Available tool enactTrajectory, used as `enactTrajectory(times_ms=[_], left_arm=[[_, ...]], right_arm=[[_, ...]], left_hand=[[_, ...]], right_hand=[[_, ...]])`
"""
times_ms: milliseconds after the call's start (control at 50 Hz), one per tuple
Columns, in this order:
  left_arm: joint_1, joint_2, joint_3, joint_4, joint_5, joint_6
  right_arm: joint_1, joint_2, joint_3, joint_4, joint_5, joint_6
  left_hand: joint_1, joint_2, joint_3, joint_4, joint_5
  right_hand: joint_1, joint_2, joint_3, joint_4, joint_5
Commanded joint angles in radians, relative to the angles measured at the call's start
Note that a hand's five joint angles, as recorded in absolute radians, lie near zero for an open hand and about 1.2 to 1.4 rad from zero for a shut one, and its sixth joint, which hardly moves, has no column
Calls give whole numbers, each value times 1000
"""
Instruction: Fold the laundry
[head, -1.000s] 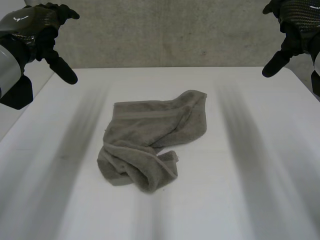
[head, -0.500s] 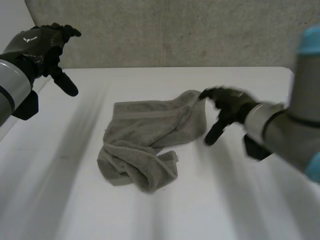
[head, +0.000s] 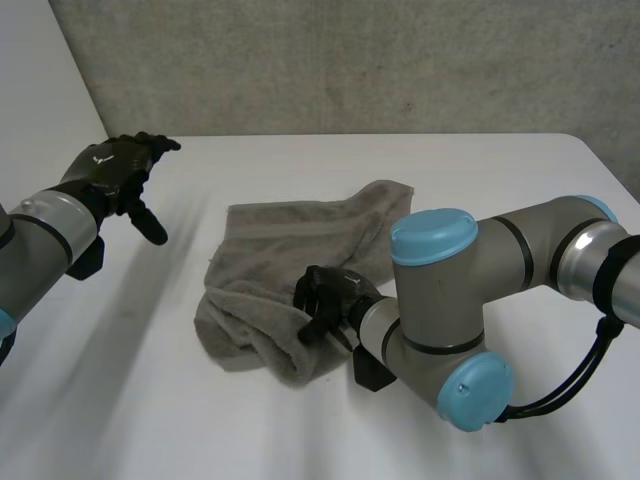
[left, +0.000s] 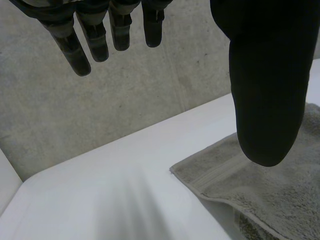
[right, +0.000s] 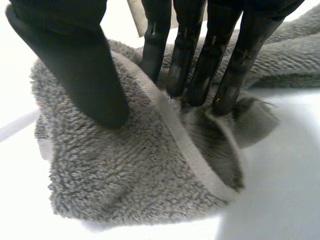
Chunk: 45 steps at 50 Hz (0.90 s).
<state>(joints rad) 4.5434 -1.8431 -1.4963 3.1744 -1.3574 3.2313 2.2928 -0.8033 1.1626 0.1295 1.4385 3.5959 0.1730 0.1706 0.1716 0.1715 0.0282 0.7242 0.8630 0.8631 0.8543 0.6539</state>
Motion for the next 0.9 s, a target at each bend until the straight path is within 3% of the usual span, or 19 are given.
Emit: enactTrajectory(times_ms=[20, 120, 180, 220, 380, 480, 520, 700, 800, 900], left_arm=[[17, -18, 8, 10, 6, 1], [19, -28, 4, 28, 18, 1], [19, -47, -4, 58, 56, 2], [19, -62, -7, 70, 85, 2], [6, -137, -10, 84, 242, 1], [-18, -203, 8, 105, 302, -2], [-67, -247, 28, 125, 311, -2], [-167, -361, 131, 176, 278, -5], [-214, -415, 217, 197, 137, -8], [-231, -421, 234, 210, 63, -11]], right_arm=[[10, -25, 0, 1, 5, -9], [-3, -114, 9, -7, 2, -25], [-4, -218, 5, -10, -7, -112], [-19, -318, 6, -5, -12, -254], [-36, -453, 9, 12, 0, -503], [-45, -500, 12, 51, -3, -537], [-49, -526, 17, 64, -6, -539], [-44, -608, 87, 151, -27, -551], [-49, -674, 146, 156, -30, -565], [-50, -717, 200, 156, -29, -608]], left_hand=[[8, 11, 10, 10, -22], [8, 11, 10, 10, -22], [11, 14, 13, 13, -19], [14, 16, 15, 16, -16], [14, 17, 15, 16, -16], [17, 19, 18, 19, -13], [26, 28, 27, 27, -4], [35, 37, 36, 36, 5], [35, 37, 36, 36, 5], [52, 55, 54, 54, 22]], right_hand=[[672, 533, 533, 542, 568], [672, 533, 533, 542, 568], [672, 533, 533, 542, 568], [672, 533, 533, 542, 568], [672, 533, 533, 542, 568], [672, 533, 533, 542, 568], [672, 533, 533, 542, 568], [672, 533, 533, 542, 568], [672, 533, 533, 542, 568], [672, 533, 533, 542, 568]])
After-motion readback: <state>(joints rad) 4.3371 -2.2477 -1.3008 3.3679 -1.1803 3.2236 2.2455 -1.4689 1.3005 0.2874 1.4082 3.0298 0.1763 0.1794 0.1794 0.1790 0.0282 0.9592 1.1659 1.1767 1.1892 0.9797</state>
